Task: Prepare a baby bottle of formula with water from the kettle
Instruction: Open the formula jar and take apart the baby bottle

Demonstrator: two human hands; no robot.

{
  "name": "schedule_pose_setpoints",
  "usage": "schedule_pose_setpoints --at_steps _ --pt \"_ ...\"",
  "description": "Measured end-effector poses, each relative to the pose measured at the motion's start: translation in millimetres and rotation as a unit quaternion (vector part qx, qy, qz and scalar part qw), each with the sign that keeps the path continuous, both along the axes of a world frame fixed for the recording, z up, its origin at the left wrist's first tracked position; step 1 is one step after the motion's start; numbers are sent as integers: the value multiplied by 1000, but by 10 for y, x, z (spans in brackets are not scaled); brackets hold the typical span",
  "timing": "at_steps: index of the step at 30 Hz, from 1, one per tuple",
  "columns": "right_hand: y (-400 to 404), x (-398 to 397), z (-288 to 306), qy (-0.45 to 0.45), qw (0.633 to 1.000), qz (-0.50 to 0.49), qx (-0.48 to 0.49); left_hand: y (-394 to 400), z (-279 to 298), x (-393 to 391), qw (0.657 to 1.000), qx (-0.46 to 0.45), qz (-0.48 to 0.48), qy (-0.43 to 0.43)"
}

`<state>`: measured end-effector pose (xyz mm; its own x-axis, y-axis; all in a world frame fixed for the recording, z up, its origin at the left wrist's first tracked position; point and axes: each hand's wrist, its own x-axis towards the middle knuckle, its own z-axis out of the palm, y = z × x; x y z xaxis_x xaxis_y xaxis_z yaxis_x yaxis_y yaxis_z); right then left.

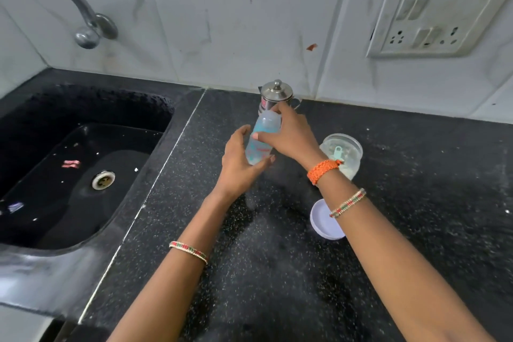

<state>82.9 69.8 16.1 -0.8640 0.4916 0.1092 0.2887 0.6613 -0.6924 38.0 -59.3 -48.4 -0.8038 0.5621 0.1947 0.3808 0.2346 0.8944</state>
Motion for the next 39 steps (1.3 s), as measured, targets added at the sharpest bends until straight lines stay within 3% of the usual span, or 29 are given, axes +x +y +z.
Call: schedule_pose_setpoints --at_steps 3,7,9,14,16,17,18,19,21,23,26,29,33,34,35,37,39 --pt "-223 218 22 38 994 39 -97 -189 58 99 999 9 -29 -21" --pt "-323 377 41 29 968 86 -232 -408 38 176 996 -31 -63 -59" --pt "-330 391 68 19 953 134 -269 -485 69 198 991 -2 -99 -92" --pt "-226 400 160 -6 858 310 -411 -670 151 197 942 65 -246 -220" --pt "-170 353 130 30 813 285 -506 -700 144 181 937 75 -232 -249" --pt "-146 312 94 49 808 244 -534 -707 125 173 941 77 -214 -249" --pt "-129 260 44 61 829 192 -521 -707 98 161 948 76 -193 -243" --pt "-126 211 -21 62 874 134 -463 -707 73 150 952 75 -173 -240" --pt "-134 140 -203 36 961 23 -273 -709 34 132 958 79 -139 -237" --pt "-168 134 -397 17 990 -30 -136 -719 8 104 961 81 -116 -239" --pt "-192 191 -635 -2 998 -51 -40 -723 -26 83 962 81 -103 -240" --pt "-194 245 -737 -38 998 -48 -7 -711 -26 89 965 67 -92 -237" --pt "-211 253 -674 -139 987 -3 85 -670 -10 104 974 20 -45 -219" --pt "-245 262 -614 -125 986 -13 111 -658 -7 112 978 5 -36 -203" --pt "-297 276 -532 -80 990 -30 110 -643 3 122 983 -7 -27 -182" --pt "-430 320 -347 26 999 -47 9 -605 47 143 991 -21 4 -132" --pt "-567 352 -198 35 991 -18 -126 -564 124 175 997 -36 40 -63"
